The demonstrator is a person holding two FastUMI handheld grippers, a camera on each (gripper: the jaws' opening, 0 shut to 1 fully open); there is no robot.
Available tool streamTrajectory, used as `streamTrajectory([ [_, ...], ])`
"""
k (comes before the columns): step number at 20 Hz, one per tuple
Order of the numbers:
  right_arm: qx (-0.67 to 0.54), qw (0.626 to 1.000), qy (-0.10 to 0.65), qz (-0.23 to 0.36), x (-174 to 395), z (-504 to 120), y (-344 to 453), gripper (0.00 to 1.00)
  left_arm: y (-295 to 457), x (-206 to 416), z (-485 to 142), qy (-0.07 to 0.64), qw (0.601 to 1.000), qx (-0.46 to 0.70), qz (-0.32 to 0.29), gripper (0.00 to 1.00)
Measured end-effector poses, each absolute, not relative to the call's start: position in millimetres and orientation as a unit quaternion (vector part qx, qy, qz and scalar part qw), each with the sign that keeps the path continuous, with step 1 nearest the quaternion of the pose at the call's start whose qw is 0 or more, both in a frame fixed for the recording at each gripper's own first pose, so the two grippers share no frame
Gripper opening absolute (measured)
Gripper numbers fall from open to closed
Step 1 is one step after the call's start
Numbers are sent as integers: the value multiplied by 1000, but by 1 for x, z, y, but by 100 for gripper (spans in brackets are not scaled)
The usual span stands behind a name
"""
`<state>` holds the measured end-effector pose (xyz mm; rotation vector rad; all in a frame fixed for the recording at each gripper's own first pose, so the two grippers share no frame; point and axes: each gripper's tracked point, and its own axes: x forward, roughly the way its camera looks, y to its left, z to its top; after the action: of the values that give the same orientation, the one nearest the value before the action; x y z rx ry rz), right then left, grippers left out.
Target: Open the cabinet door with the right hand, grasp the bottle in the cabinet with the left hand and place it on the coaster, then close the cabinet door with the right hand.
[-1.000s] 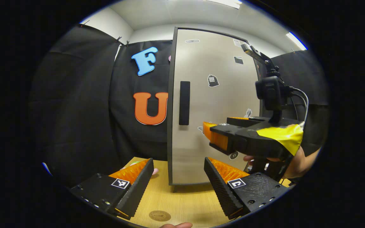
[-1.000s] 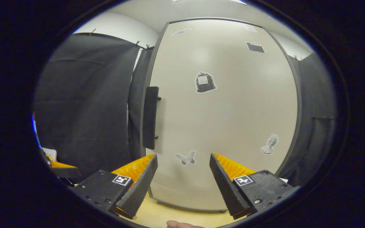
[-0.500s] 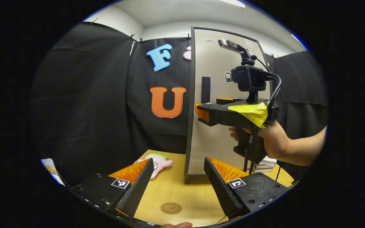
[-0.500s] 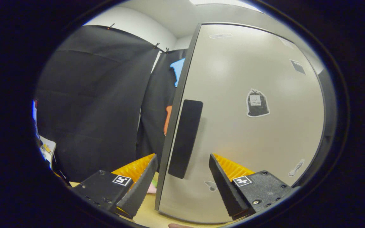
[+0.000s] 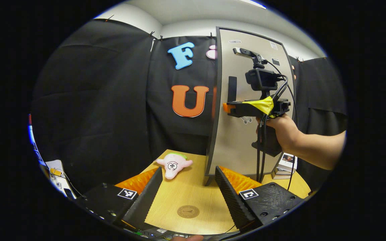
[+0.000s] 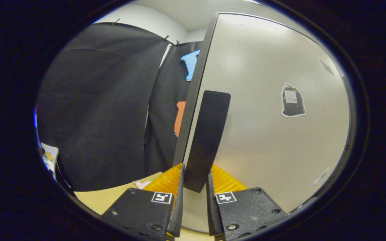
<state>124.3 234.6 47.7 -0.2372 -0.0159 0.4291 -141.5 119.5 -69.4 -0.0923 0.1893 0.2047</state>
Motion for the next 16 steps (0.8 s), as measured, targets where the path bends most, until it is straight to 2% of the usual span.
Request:
streamTrajectory([
  [6, -115, 967, 13, 228, 109, 46, 233, 29, 136, -144, -80, 99, 987, -61, 111, 95],
  [16, -128, 953, 36, 272, 43, 41, 210, 29, 105, -156, -91, 84, 994, -59, 29, 95],
])
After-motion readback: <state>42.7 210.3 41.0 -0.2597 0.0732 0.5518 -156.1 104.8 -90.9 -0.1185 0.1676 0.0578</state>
